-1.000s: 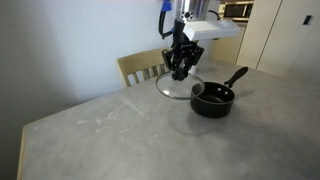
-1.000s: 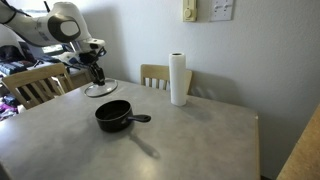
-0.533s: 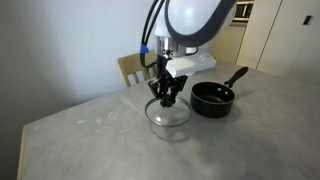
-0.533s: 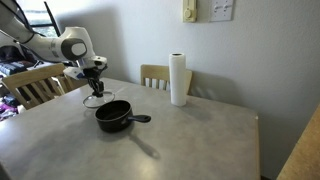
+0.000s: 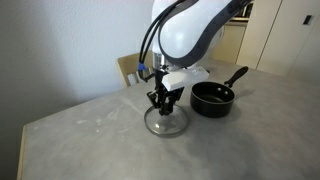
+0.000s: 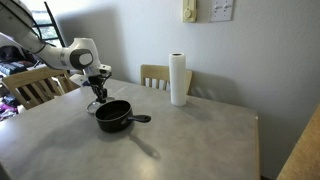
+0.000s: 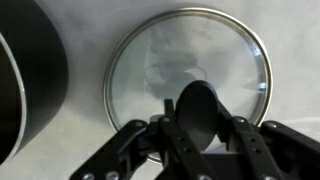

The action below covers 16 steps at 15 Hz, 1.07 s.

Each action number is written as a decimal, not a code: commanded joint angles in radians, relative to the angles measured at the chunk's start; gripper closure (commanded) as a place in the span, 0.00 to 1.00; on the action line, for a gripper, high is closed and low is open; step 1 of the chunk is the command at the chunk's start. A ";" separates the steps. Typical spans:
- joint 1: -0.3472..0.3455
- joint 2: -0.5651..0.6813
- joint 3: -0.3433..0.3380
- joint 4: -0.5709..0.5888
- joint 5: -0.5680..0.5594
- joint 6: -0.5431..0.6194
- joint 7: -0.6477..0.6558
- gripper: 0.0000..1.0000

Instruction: Put the lid on the pot and put it back on the table

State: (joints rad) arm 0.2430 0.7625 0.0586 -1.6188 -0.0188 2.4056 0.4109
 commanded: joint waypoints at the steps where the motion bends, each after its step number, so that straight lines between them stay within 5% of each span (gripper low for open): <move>1: -0.007 0.039 0.007 0.048 0.040 -0.004 -0.037 0.85; 2: -0.009 0.039 0.009 0.051 0.046 -0.005 -0.040 0.35; 3: -0.012 0.036 0.013 0.052 0.054 -0.005 -0.043 0.35; 8: -0.003 -0.059 0.006 0.023 0.052 -0.048 -0.059 0.02; 16: 0.024 -0.226 -0.004 0.024 0.025 -0.154 -0.012 0.00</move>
State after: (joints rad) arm 0.2575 0.5871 0.0617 -1.5748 0.0130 2.2779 0.3866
